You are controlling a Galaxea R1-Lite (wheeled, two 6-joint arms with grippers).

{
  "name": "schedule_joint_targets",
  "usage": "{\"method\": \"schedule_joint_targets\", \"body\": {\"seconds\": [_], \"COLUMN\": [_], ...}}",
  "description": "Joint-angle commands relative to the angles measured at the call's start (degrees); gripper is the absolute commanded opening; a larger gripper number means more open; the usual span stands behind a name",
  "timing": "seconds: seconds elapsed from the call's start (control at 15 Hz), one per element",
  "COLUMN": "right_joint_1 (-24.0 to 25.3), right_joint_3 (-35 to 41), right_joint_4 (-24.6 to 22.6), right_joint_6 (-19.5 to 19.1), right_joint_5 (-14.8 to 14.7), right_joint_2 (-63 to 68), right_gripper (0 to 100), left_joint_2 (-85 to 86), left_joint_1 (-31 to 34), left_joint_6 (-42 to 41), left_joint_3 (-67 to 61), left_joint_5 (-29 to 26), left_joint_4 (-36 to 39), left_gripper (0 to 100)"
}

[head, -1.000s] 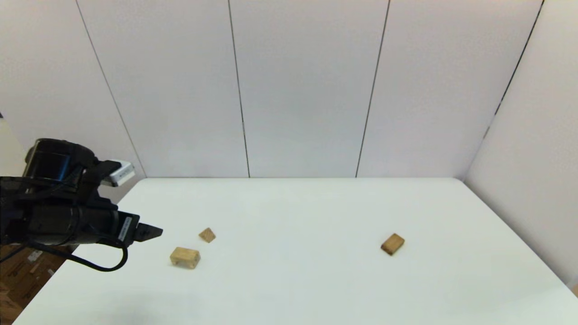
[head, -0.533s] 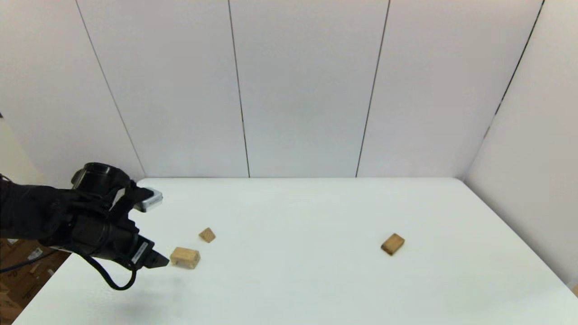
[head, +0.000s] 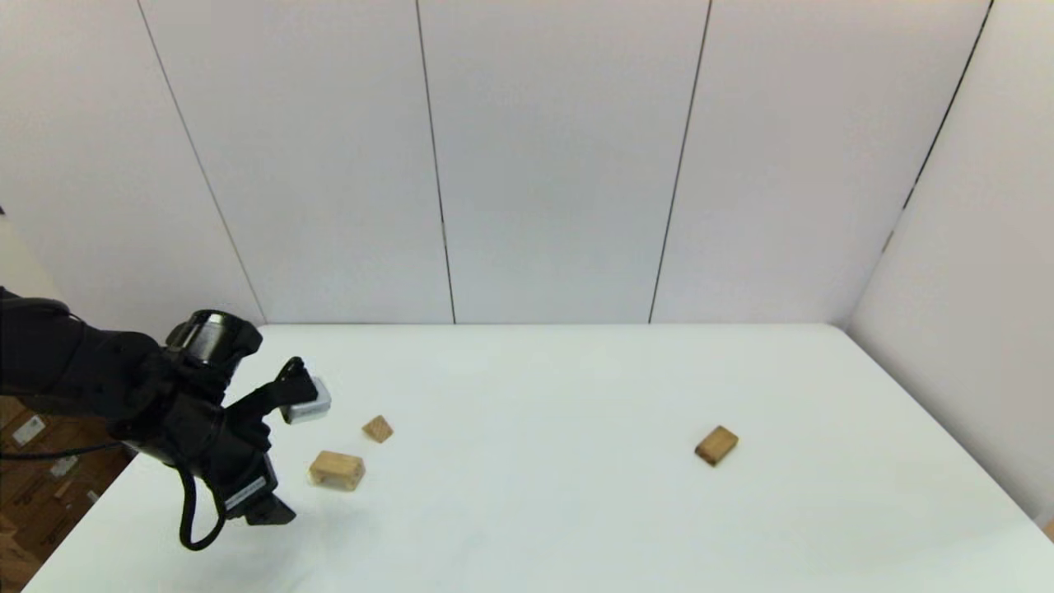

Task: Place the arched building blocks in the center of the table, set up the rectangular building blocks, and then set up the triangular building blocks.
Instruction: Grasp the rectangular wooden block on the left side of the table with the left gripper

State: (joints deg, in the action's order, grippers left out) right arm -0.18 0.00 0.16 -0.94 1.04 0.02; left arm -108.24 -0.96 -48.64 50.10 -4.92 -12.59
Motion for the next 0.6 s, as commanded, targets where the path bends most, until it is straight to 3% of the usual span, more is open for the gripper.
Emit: {"method": "schedule_joint_targets", "body": {"seconds": [0.07,0.27,0.6], "right_joint_1": [0.0,0.0,0.0], "right_joint_3": [0.0,0.1,0.0], "right_joint_4": [0.0,0.0,0.0], "right_joint_6": [0.0,0.0,0.0], "right_joint_5": [0.0,0.0,0.0], "right_joint_2": [0.0,0.0,0.0], "right_gripper": [100,100,100], "left_joint_2": [-0.8,-4.2,-9.4], "left_joint_1": [-0.3,-1.3,-5.7], "left_joint_6": [-14.7,-20.3,-20.2], "left_joint_3": [4.0,6.4,10.3], "left_joint_5": [0.0,-0.3,-0.3], "left_joint_4": [-8.7,-9.3,-9.3], "left_gripper": [100,100,100]}}
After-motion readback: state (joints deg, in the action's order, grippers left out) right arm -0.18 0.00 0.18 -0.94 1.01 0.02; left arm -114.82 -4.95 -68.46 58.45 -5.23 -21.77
